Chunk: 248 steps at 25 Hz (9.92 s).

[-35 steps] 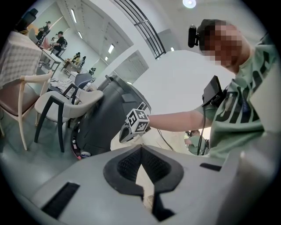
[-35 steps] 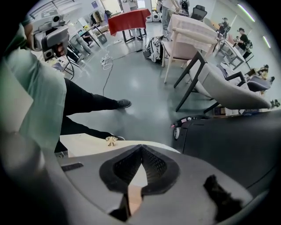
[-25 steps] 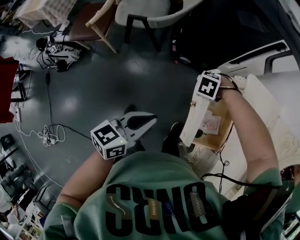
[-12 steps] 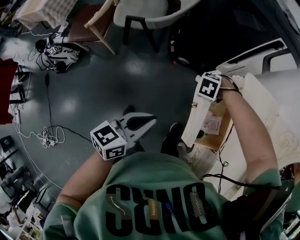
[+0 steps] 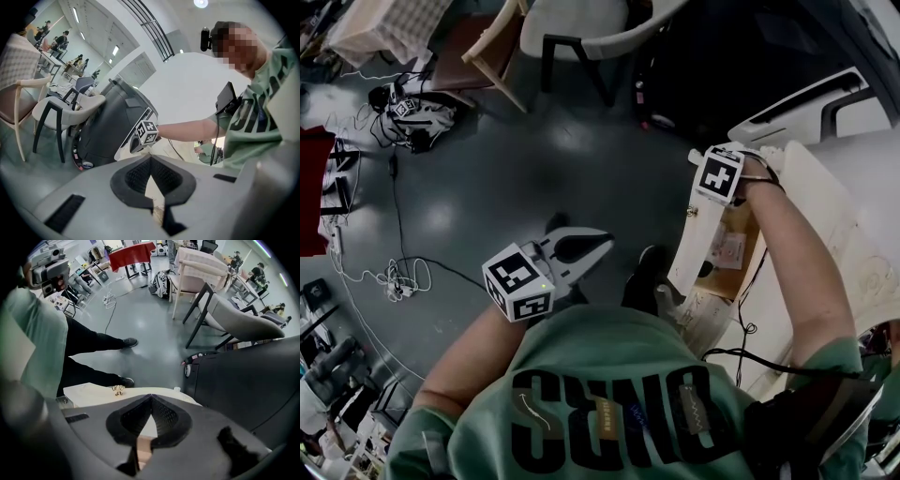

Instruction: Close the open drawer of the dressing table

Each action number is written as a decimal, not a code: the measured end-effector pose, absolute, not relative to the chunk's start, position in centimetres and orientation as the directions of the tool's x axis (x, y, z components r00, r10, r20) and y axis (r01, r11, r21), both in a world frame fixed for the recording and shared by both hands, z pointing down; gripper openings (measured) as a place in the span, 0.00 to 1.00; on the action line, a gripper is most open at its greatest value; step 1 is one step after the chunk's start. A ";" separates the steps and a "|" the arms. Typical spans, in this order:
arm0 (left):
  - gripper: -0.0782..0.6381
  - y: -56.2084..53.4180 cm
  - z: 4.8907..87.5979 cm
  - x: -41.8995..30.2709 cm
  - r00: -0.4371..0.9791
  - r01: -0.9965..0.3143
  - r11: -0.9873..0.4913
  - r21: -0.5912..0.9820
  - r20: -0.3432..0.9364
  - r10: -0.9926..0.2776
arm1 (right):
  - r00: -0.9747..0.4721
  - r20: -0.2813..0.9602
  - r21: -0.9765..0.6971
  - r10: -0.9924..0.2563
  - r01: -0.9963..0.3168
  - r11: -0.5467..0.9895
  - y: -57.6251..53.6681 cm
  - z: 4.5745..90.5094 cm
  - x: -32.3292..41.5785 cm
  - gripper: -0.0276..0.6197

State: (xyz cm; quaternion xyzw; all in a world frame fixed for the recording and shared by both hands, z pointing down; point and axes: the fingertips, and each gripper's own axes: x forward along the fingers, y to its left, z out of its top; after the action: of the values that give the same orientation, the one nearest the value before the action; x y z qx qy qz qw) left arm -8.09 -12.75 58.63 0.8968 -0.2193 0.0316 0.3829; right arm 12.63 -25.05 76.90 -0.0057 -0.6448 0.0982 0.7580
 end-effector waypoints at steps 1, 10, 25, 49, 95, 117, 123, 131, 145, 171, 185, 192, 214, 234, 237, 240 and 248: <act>0.12 -12.7 58.6 -8.0 0.902 -0.417 -0.612 0.673 0.224 -0.368 | 0.157 0.975 -0.134 0.156 -0.145 0.980 -25.0 76.8 12.9 0.06; 0.12 -12.8 58.4 -6.9 0.910 -0.403 -0.621 0.672 0.224 -0.348 | 0.191 0.970 -0.119 0.151 -0.167 0.979 -24.9 76.4 15.2 0.06; 0.12 -13.0 58.2 -5.1 0.920 -0.385 -0.635 0.670 0.223 -0.322 | 0.202 0.965 -0.122 0.165 -0.207 0.971 -24.3 76.5 18.3 0.06; 0.12 -12.7 58.6 -3.2 0.930 -0.364 -0.645 0.672 0.229 -0.286 | 0.237 0.957 -0.107 0.166 -0.245 0.964 -23.8 77.0 22.2 0.06; 0.12 -12.9 59.2 -1.4 0.940 -0.339 -0.635 0.694 0.234 -0.246 | 0.397 0.885 -0.152 0.244 -0.249 0.957 -22.4 77.8 27.9 0.06; 0.12 -13.5 60.1 -1.1 0.941 -0.338 -0.624 0.705 0.238 -0.241 | 0.542 0.785 -0.205 0.300 -0.229 0.951 -21.7 78.8 30.8 0.06; 0.12 -13.4 60.3 -0.8 0.943 -0.332 -0.620 0.711 0.236 -0.235 | 0.589 0.746 -0.233 0.310 -0.206 0.951 -21.4 78.6 30.7 0.06; 0.12 -13.3 60.5 -1.2 0.942 -0.335 -0.613 0.715 0.239 -0.236 | 0.697 0.657 -0.255 0.287 -0.153 0.955 -21.1 79.1 31.2 0.06; 0.12 -13.1 60.7 -2.4 0.938 -0.345 -0.604 0.719 0.242 -0.248 | 0.783 0.561 -0.255 0.268 -0.144 0.956 -20.9 79.6 32.1 0.06; 0.12 -15.6 54.3 -5.1 0.936 -0.343 -0.682 0.645 0.175 -0.305 | 0.278 0.946 -0.070 0.167 -0.327 0.943 -17.3 74.8 23.8 0.06; 0.12 -18.9 45.2 -13.3 0.983 -0.182 -0.823 0.539 0.120 -0.139 | -0.152 0.967 -0.005 -0.204 -0.814 0.581 -14.5 61.8 15.2 0.06; 0.12 -19.4 43.9 -10.4 0.991 -0.046 -0.854 0.518 0.134 0.028 | -0.169 0.910 -0.054 -0.377 -0.953 0.297 -8.5 58.8 17.7 0.06; 0.12 -9.4 38.6 25.8 0.873 0.350 -0.859 0.373 0.202 0.443 | -0.040 0.572 -0.283 -0.819 -0.947 -0.152 6.0 52.3 42.5 0.06; 0.12 -10.0 39.6 42.3 0.346 0.845 -0.378 0.379 0.151 0.926 | 0.534 0.421 -0.470 -0.733 -0.563 -0.680 9.7 48.3 43.3 0.06; 0.12 -9.9 38.6 43.4 0.327 0.863 -0.349 0.366 0.123 0.937 | 0.575 0.409 -0.474 -0.709 -0.529 -0.703 9.8 47.3 42.9 0.06; 0.12 -8.5 38.0 43.7 0.323 0.868 -0.328 0.373 0.079 0.943 | 0.616 0.398 -0.476 -0.680 -0.495 -0.727 11.9 46.4 43.5 0.06; 0.12 -5.6 37.7 43.8 0.357 0.856 -0.348 0.381 0.050 0.933 | 0.623 0.387 -0.459 -0.680 -0.510 -0.728 15.9 46.1 44.4 0.06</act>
State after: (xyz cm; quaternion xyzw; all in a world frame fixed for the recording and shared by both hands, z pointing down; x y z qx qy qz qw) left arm 43.84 -5.63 37.67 0.8105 0.5519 0.1307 0.1462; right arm 44.42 15.86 46.07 0.8875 -0.3351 0.2763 -0.1541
